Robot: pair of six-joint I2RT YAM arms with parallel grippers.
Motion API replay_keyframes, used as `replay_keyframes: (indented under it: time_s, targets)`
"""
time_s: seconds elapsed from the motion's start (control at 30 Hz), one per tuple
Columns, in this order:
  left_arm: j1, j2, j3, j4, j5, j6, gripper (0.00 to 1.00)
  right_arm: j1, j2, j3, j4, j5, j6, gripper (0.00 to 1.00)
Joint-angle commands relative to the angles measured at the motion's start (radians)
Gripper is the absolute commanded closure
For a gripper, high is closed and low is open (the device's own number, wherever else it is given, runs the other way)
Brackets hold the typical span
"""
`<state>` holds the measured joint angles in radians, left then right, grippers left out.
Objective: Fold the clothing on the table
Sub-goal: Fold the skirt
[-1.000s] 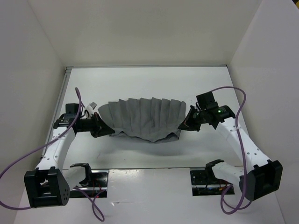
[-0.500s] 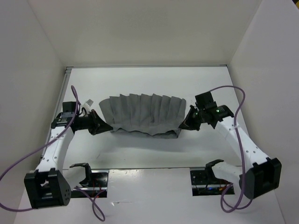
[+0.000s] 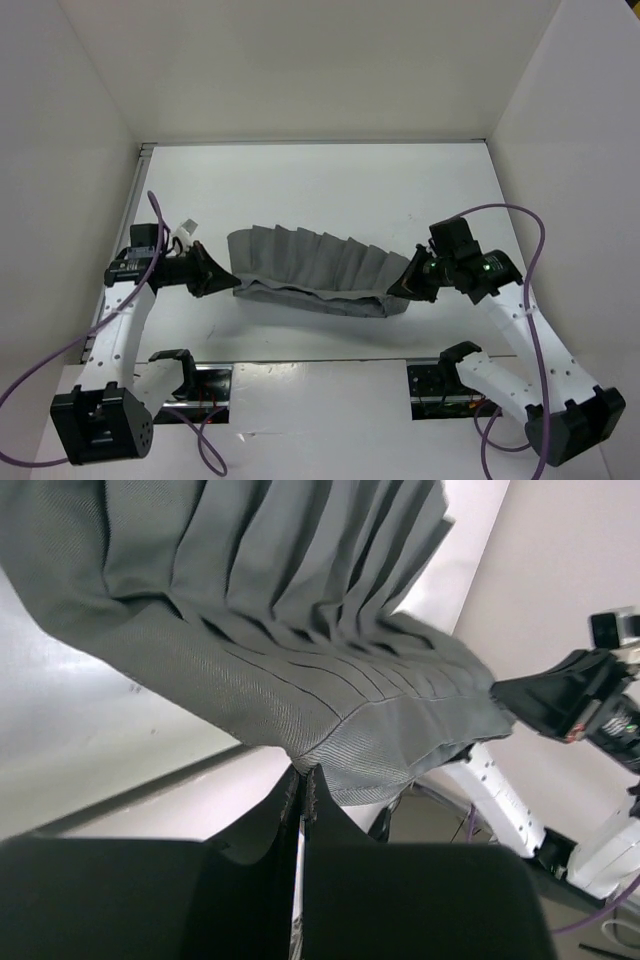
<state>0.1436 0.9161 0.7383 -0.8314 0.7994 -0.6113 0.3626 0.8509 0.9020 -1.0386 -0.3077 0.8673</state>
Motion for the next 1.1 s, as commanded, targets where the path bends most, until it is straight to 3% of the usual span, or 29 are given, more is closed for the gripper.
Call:
replay_keyframes:
  time_s: [0.0, 0.3, 0.63, 0.73, 0.9, 1.07]
  targets:
    - [0.007, 0.059, 0.084, 0.141, -0.015, -0.063, 1.0, 0.006, 0.057, 0.066, 0.09, 0.074, -0.011, 1.0]
    - [0.007, 0.283, 0.154, 0.336, -0.057, -0.099, 1.0, -0.004, 0.292, 0.107, 0.196, 0.196, -0.071, 1.0]
    - [-0.022, 0.461, 0.262, 0.416, -0.045, -0.099, 1.0, -0.013, 0.387, 0.199, 0.167, 0.213, -0.08, 1.0]
    - [-0.022, 0.426, 0.262, 0.407, -0.045, -0.099, 1.0, -0.001, 0.343, 0.172, 0.117, 0.133, -0.068, 1.0]
    - [-0.022, 0.363, 0.222, 0.365, -0.025, -0.09, 0.99, 0.131, 0.165, 0.031, 0.062, 0.003, 0.12, 1.0]
    - [-0.032, 0.401, 0.211, 0.4, -0.025, -0.09, 0.98, 0.131, 0.022, -0.038, 0.04, 0.033, 0.246, 1.0]
